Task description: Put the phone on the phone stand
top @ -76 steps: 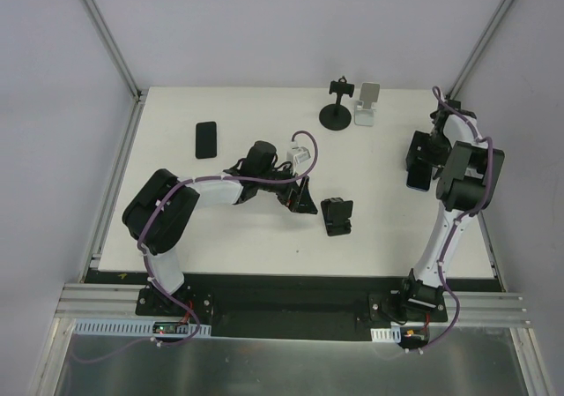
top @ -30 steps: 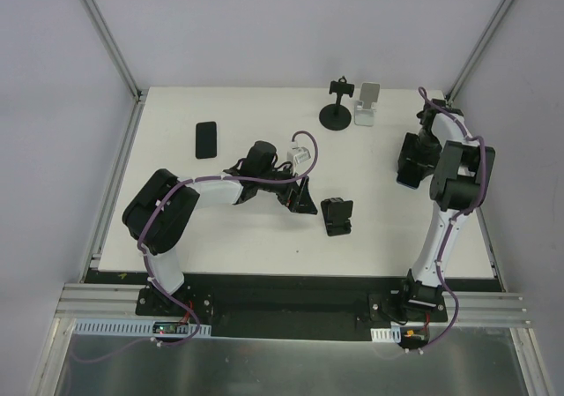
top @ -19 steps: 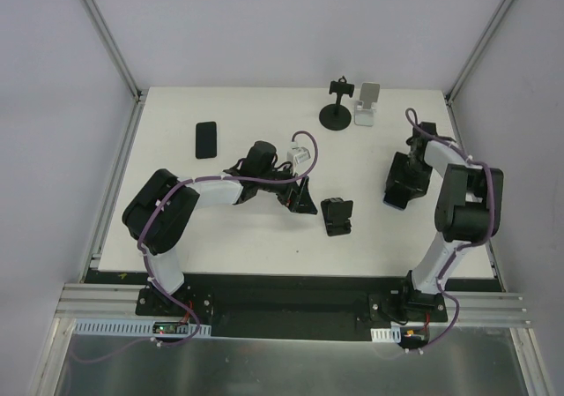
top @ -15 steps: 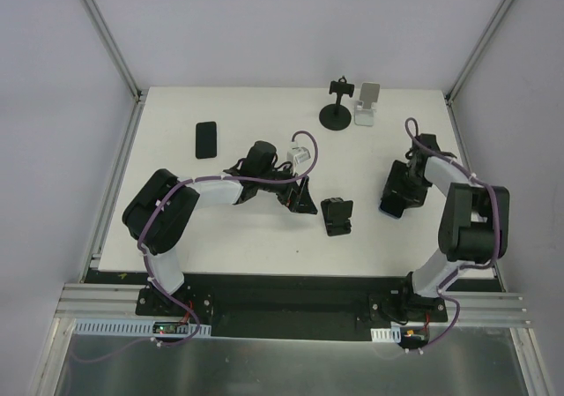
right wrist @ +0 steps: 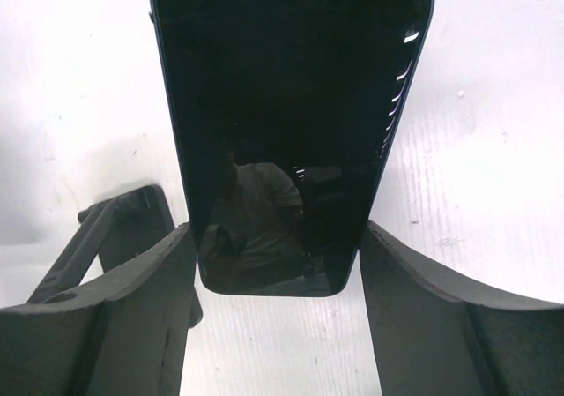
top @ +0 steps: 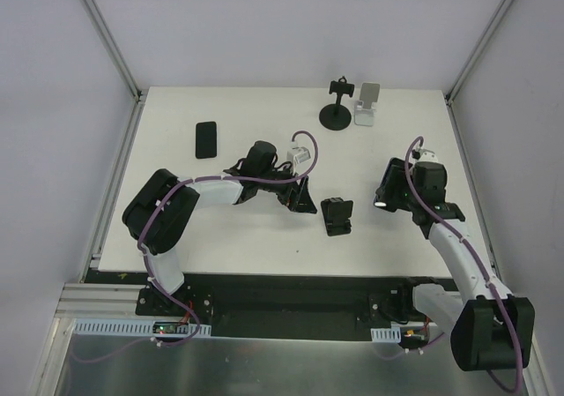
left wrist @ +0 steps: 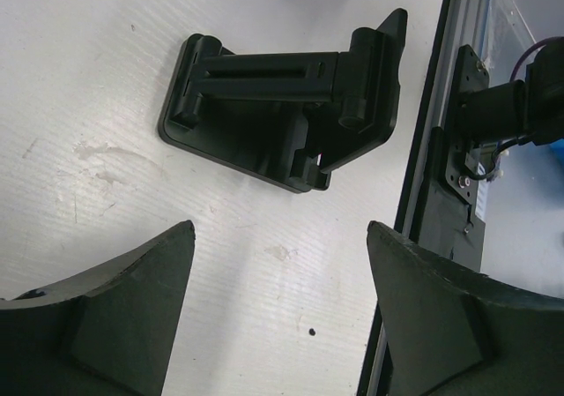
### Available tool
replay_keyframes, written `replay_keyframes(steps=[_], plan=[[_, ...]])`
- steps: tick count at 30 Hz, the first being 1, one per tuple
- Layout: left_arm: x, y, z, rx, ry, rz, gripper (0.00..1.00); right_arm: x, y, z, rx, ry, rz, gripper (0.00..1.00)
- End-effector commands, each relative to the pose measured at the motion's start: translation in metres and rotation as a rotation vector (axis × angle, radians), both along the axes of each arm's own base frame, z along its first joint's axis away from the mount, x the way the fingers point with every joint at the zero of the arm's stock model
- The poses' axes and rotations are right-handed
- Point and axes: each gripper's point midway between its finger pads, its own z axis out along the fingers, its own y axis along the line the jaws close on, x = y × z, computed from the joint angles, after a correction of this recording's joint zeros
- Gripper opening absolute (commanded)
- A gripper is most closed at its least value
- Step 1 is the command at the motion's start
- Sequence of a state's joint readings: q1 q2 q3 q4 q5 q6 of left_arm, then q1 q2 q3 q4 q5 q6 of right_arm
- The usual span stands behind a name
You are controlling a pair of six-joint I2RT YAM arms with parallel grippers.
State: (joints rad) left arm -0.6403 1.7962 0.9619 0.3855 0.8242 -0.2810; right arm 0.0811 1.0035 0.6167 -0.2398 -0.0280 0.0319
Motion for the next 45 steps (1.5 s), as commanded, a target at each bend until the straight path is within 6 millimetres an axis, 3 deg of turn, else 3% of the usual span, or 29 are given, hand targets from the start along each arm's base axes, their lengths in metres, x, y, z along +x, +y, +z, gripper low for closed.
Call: replay_keyframes(steps=[1, 5, 7, 11, 16, 24, 29, 32, 33, 35, 39, 45], plan=[[0.001, -0.008, 0.027, -0.060, -0.097, -0.024, 0.75, 0.021, -0.007, 0.020, -0.032, -0.107, -0.025, 0.01], [-0.012, -0.027, 0.036, -0.086, -0.170, -0.057, 0.65, 0.025, -0.005, 0.025, -0.006, -0.129, -0.040, 0.01], [-0.017, -0.038, 0.042, -0.121, -0.191, -0.062, 0.52, 0.027, -0.003, 0.029, 0.002, -0.140, -0.038, 0.01], [-0.018, -0.046, 0.038, -0.127, -0.175, -0.065, 0.42, 0.021, 0.010, 0.037, 0.014, -0.141, 0.020, 0.01], [-0.017, -0.053, 0.024, -0.112, -0.136, -0.080, 0.38, 0.012, 0.016, 0.049, 0.015, -0.186, 0.051, 0.01], [-0.023, -0.069, 0.013, -0.085, -0.141, -0.121, 0.32, 0.005, 0.027, 0.045, 0.042, -0.186, 0.097, 0.01], [-0.019, -0.071, 0.004, -0.056, -0.134, -0.104, 0.36, 0.002, 0.040, 0.049, 0.057, -0.192, 0.138, 0.01], [-0.022, -0.074, 0.003, -0.062, -0.138, -0.131, 0.23, -0.004, 0.048, 0.051, 0.053, -0.189, 0.158, 0.01], [-0.021, -0.073, 0.003, -0.057, -0.146, -0.129, 0.09, -0.005, 0.049, 0.053, 0.045, -0.190, 0.152, 0.01], [-0.021, -0.067, 0.002, -0.027, -0.175, -0.124, 0.00, -0.014, 0.060, 0.052, 0.045, -0.178, 0.191, 0.01], [-0.031, -0.060, 0.004, -0.023, -0.185, -0.173, 0.00, -0.029, 0.062, 0.057, -0.022, -0.227, 0.180, 0.01], [-0.058, -0.053, 0.006, -0.036, -0.171, -0.248, 0.00, -0.052, 0.084, 0.050, -0.023, -0.257, 0.261, 0.01]])
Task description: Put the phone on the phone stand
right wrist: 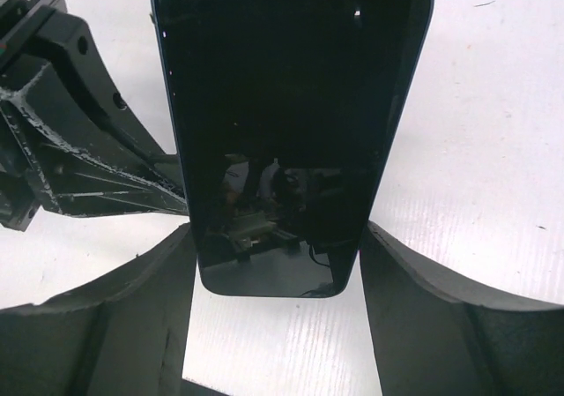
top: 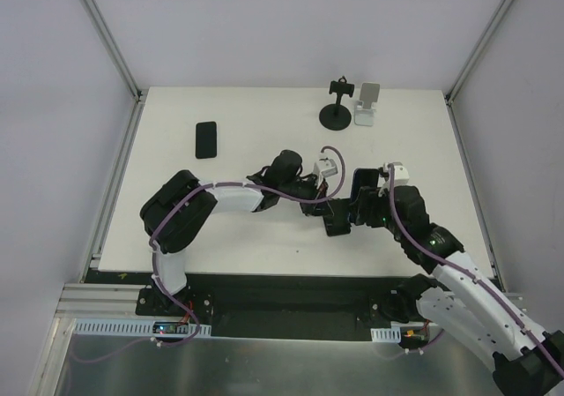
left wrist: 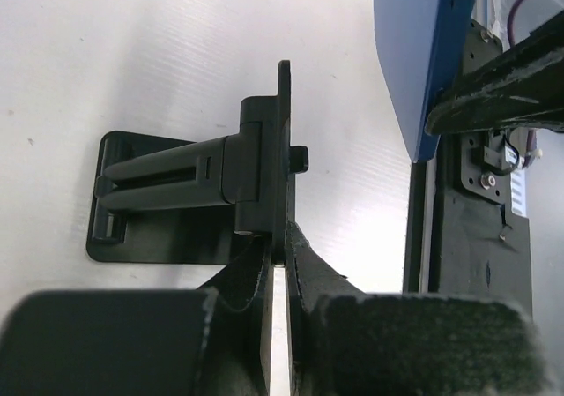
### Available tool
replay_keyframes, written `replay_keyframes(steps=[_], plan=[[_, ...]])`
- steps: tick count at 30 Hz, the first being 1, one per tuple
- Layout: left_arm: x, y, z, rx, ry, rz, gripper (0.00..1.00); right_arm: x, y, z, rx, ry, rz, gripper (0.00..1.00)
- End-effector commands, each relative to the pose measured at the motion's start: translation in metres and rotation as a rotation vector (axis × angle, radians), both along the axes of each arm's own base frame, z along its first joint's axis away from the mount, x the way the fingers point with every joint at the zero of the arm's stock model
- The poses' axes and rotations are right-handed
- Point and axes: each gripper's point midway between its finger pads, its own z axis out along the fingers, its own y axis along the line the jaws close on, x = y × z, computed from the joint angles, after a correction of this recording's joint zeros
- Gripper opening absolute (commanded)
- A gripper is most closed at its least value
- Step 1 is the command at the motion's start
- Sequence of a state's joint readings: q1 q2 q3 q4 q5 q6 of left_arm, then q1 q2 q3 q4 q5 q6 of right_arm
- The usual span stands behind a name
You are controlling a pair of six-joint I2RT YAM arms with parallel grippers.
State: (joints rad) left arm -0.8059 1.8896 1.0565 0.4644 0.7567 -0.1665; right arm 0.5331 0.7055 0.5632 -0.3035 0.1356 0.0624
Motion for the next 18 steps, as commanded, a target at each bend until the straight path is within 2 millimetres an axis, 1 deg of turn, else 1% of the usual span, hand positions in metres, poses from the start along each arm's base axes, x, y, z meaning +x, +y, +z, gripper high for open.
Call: replay_keyframes(steps=[1, 2, 3, 4, 6, 7, 8, 9, 10, 12, 13, 15, 16, 17, 18], plan=[[-0.039, 0.009, 0.008, 0.005, 0.020, -0.111, 0.00, -0.005, 0.012, 0.007, 0.002, -0.065, 0.006, 0.01], [-0.045, 0.013, 0.006, 0.012, 0.029, -0.115, 0.00, -0.009, 0.016, 0.006, -0.006, -0.072, 0.024, 0.01], [-0.050, 0.013, 0.006, 0.012, 0.036, -0.119, 0.00, -0.010, 0.015, 0.004, -0.024, -0.088, 0.014, 0.01], [-0.055, 0.013, 0.007, 0.008, 0.049, -0.133, 0.00, -0.017, 0.025, 0.005, -0.023, -0.102, 0.052, 0.01], [-0.067, 0.014, 0.007, 0.009, 0.065, -0.154, 0.00, -0.021, 0.026, 0.006, -0.030, -0.129, 0.034, 0.01], [-0.076, 0.014, 0.005, 0.015, 0.071, -0.170, 0.00, -0.028, 0.034, 0.007, -0.026, -0.139, 0.066, 0.01], [-0.079, 0.015, 0.007, 0.015, 0.075, -0.177, 0.00, -0.030, 0.036, 0.006, -0.024, -0.148, 0.069, 0.01], [-0.082, 0.017, 0.006, 0.017, 0.080, -0.182, 0.00, -0.031, 0.033, 0.003, -0.034, -0.165, 0.051, 0.01], [-0.086, 0.019, 0.005, 0.019, 0.087, -0.188, 0.00, -0.037, 0.041, 0.004, -0.017, -0.179, 0.075, 0.01], [-0.088, 0.021, 0.009, 0.003, 0.074, -0.195, 0.00, -0.037, 0.039, 0.002, -0.029, -0.204, 0.049, 0.01], [-0.088, 0.022, 0.008, 0.007, 0.074, -0.189, 0.00, -0.042, 0.044, -0.001, -0.025, -0.207, 0.067, 0.01], [-0.087, 0.022, 0.006, 0.013, 0.073, -0.179, 0.00, -0.042, 0.042, 0.000, -0.026, -0.239, 0.044, 0.01], [-0.086, 0.022, 0.006, 0.015, 0.076, -0.177, 0.00, -0.045, 0.046, -0.002, -0.011, -0.248, 0.049, 0.01], [-0.085, 0.022, 0.005, 0.020, 0.077, -0.170, 0.04, -0.045, 0.046, -0.003, -0.004, -0.251, 0.037, 0.01], [-0.081, 0.022, 0.003, 0.029, 0.070, -0.145, 0.13, -0.044, 0.044, -0.003, -0.003, -0.256, 0.019, 0.01]])
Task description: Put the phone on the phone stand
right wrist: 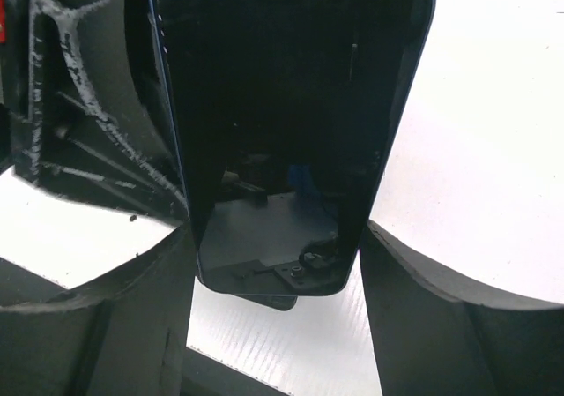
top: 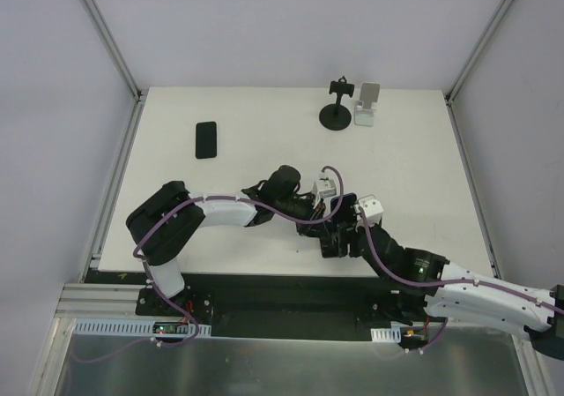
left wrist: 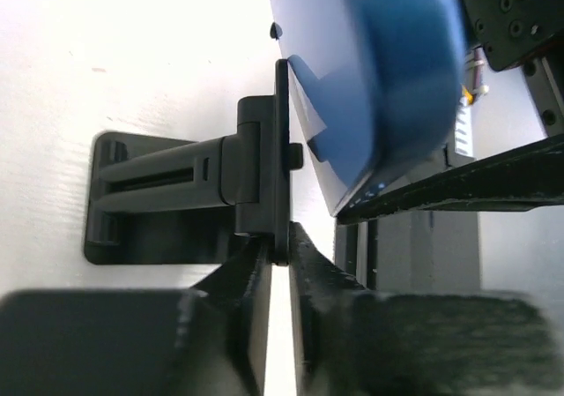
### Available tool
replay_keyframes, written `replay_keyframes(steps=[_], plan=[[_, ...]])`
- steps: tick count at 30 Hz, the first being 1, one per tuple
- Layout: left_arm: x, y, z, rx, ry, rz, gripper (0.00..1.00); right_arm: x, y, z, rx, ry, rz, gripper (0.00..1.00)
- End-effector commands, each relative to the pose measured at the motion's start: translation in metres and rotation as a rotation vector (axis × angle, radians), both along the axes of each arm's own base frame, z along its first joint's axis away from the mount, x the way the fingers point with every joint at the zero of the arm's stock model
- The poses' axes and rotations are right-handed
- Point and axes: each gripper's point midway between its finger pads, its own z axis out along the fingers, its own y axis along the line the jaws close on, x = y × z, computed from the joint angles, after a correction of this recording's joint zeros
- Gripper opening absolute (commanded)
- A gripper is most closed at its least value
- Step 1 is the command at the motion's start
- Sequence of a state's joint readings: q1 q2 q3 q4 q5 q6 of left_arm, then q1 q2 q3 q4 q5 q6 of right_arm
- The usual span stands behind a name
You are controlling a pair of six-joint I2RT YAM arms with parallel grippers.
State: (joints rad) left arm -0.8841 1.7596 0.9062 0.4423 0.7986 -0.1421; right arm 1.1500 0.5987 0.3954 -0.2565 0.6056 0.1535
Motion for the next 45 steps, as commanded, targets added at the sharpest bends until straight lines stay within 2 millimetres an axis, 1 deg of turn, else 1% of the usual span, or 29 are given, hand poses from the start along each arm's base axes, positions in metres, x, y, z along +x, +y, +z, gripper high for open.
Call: replay_keyframes(steps=[1, 2, 3, 4, 5, 6, 7, 8, 9, 10, 12, 13, 18, 20, 21, 22, 23, 26, 29, 34, 36, 38, 39, 40, 41, 42, 43, 44, 45], plan=[[-0.015, 0.007, 0.002, 0.024, 0.054, -0.010, 0.27, 0.014, 0.000, 0.024, 0.130, -0.109, -0.137, 0.01], [-0.011, 0.008, 0.006, 0.013, 0.049, 0.006, 0.34, 0.013, 0.001, 0.022, 0.134, -0.107, -0.138, 0.01], [-0.010, 0.009, 0.009, 0.007, 0.050, 0.012, 0.40, 0.014, 0.001, 0.024, 0.141, -0.117, -0.147, 0.01], [-0.009, 0.011, 0.010, 0.007, 0.060, 0.023, 0.44, 0.011, 0.004, 0.023, 0.144, -0.119, -0.137, 0.01], [-0.009, 0.012, 0.016, -0.004, 0.055, 0.026, 0.49, 0.011, 0.004, 0.022, 0.148, -0.123, -0.148, 0.01], [-0.010, 0.013, 0.018, -0.006, 0.058, 0.028, 0.51, 0.012, 0.001, 0.024, 0.148, -0.138, -0.171, 0.01], [-0.013, 0.017, 0.019, -0.005, 0.059, 0.028, 0.53, 0.009, 0.004, 0.024, 0.152, -0.143, -0.160, 0.01], [-0.014, 0.019, 0.030, -0.028, 0.039, 0.028, 0.55, 0.008, 0.006, 0.023, 0.144, -0.150, -0.157, 0.01], [-0.017, 0.021, 0.034, -0.035, 0.033, 0.028, 0.55, 0.008, 0.005, 0.024, 0.143, -0.171, -0.169, 0.01], [-0.019, 0.027, 0.042, -0.049, 0.013, 0.030, 0.56, 0.005, 0.008, 0.023, 0.139, -0.180, -0.155, 0.01], [-0.021, 0.034, 0.043, -0.034, 0.000, 0.044, 0.57, 0.006, 0.006, 0.022, 0.128, -0.213, -0.184, 0.01], [-0.020, 0.038, 0.048, -0.045, -0.022, 0.046, 0.57, 0.003, 0.007, 0.020, 0.124, -0.219, -0.174, 0.01], [-0.023, 0.049, 0.048, -0.095, -0.041, 0.061, 0.58, 0.002, 0.015, 0.013, 0.136, -0.262, -0.173, 0.01], [-0.024, 0.052, 0.046, -0.126, -0.050, 0.073, 0.59, 0.002, 0.013, 0.002, 0.093, -0.273, -0.167, 0.01], [-0.023, 0.053, 0.045, -0.128, -0.053, 0.081, 0.59, 0.002, 0.015, 0.002, 0.107, -0.276, -0.167, 0.01], [-0.023, 0.055, 0.043, -0.125, -0.051, 0.089, 0.59, 0.002, 0.014, -0.005, 0.092, -0.277, -0.158, 0.01], [-0.022, 0.055, 0.044, -0.132, -0.055, 0.095, 0.59, 0.002, 0.013, -0.008, 0.068, -0.289, -0.143, 0.01], [-0.021, 0.054, 0.042, -0.129, -0.050, 0.095, 0.59, 0.001, 0.013, -0.012, 0.084, -0.293, -0.137, 0.01], [-0.018, 0.053, 0.041, -0.125, -0.045, 0.100, 0.59, -0.001, 0.013, -0.017, 0.092, -0.280, -0.130, 0.01], [-0.017, 0.054, 0.041, -0.129, -0.040, 0.110, 0.59, -0.002, 0.013, -0.030, 0.074, -0.253, -0.141, 0.01], [-0.017, 0.055, 0.040, -0.130, -0.039, 0.116, 0.59, -0.002, 0.015, -0.027, 0.073, -0.234, -0.169, 0.01], [-0.016, 0.055, 0.041, -0.132, -0.038, 0.118, 0.59, -0.002, 0.012, -0.030, 0.043, -0.219, -0.200, 0.01], [-0.015, 0.056, 0.041, -0.132, -0.037, 0.122, 0.59, -0.004, 0.005, -0.037, -0.002, -0.205, -0.210, 0.01], [-0.015, 0.056, 0.041, -0.131, -0.034, 0.123, 0.59, -0.005, 0.010, -0.033, 0.050, -0.180, -0.244, 0.01], [-0.015, 0.056, 0.042, -0.136, -0.038, 0.124, 0.59, -0.005, 0.007, -0.033, 0.044, -0.174, -0.268, 0.01], [-0.015, 0.057, 0.040, -0.132, -0.035, 0.128, 0.59, -0.007, -0.005, -0.038, -0.031, -0.173, -0.276, 0.01], [-0.015, 0.057, 0.041, -0.136, -0.038, 0.131, 0.59, -0.007, 0.001, -0.031, 0.032, -0.148, -0.322, 0.01], [-0.015, 0.057, 0.041, -0.134, -0.038, 0.134, 0.59, -0.007, -0.002, -0.029, 0.029, -0.149, -0.349, 0.01], [-0.015, 0.057, 0.041, -0.136, -0.039, 0.134, 0.59, -0.008, -0.017, -0.032, -0.057, -0.155, -0.364, 0.01]])
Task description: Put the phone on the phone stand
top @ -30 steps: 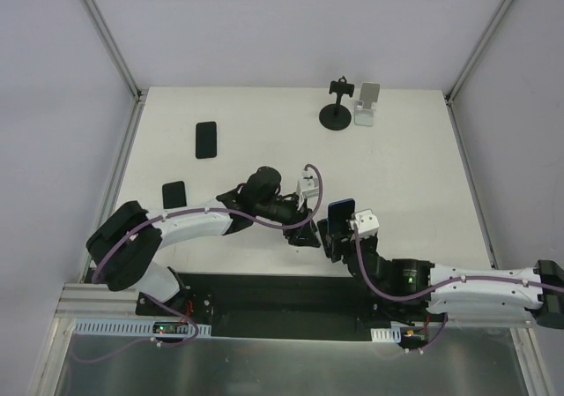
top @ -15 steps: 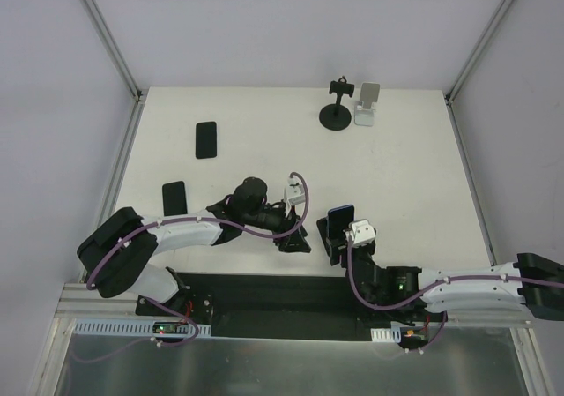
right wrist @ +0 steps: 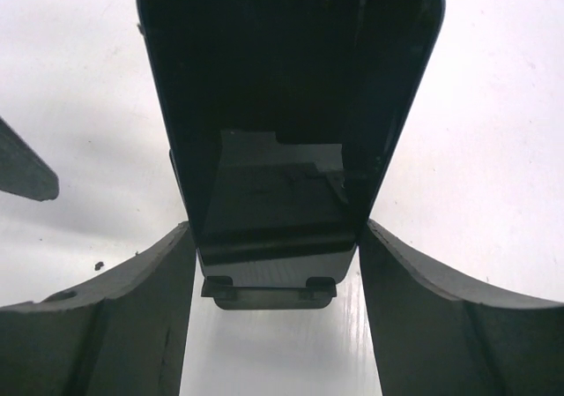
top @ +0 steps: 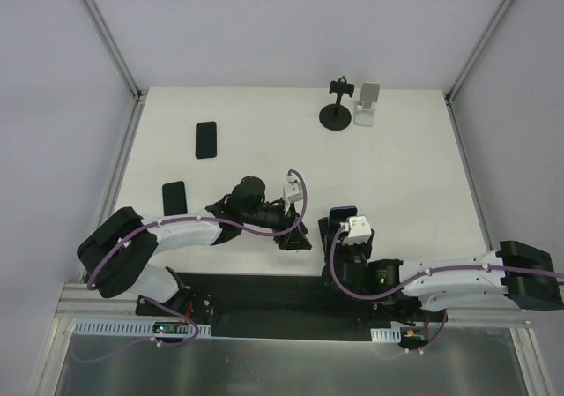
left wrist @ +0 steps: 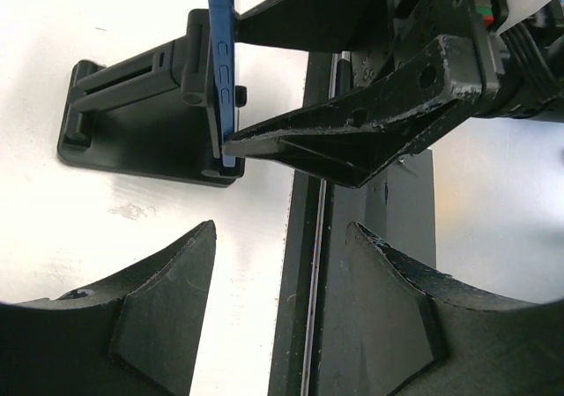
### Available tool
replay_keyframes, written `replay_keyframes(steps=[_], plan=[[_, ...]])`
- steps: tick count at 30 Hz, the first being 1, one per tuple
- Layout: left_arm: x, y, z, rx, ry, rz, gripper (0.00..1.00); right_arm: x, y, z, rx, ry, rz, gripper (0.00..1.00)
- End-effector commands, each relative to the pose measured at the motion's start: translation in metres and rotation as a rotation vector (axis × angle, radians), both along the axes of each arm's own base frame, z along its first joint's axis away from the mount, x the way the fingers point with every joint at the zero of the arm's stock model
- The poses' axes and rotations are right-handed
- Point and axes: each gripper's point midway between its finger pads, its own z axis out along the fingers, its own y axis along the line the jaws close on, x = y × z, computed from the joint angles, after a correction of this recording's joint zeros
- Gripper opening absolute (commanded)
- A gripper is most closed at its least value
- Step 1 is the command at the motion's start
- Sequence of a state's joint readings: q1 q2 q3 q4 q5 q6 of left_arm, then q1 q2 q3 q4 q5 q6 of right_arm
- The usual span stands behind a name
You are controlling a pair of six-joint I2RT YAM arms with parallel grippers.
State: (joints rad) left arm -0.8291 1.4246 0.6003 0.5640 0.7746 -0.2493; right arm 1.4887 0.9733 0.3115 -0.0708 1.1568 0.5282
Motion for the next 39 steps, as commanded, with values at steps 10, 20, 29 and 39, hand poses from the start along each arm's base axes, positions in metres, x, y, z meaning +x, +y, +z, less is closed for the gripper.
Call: replay_keyframes(steps=[10, 20, 29, 39], plan=[[0.009, 0.002, 0.010, -0.044, -0.034, 0.038, 0.59, -0.010, -0.015, 0.038, -0.156, -0.066, -0.235, 0.01], [0.009, 0.001, 0.009, -0.041, -0.031, 0.031, 0.59, -0.011, 0.007, 0.031, -0.052, -0.104, -0.064, 0.01], [0.010, 0.000, 0.008, -0.039, -0.028, 0.031, 0.59, -0.006, 0.021, 0.030, -0.040, -0.127, 0.001, 0.01], [0.011, -0.001, 0.007, -0.038, -0.025, 0.031, 0.60, -0.003, 0.014, 0.039, 0.004, -0.155, -0.056, 0.01]])
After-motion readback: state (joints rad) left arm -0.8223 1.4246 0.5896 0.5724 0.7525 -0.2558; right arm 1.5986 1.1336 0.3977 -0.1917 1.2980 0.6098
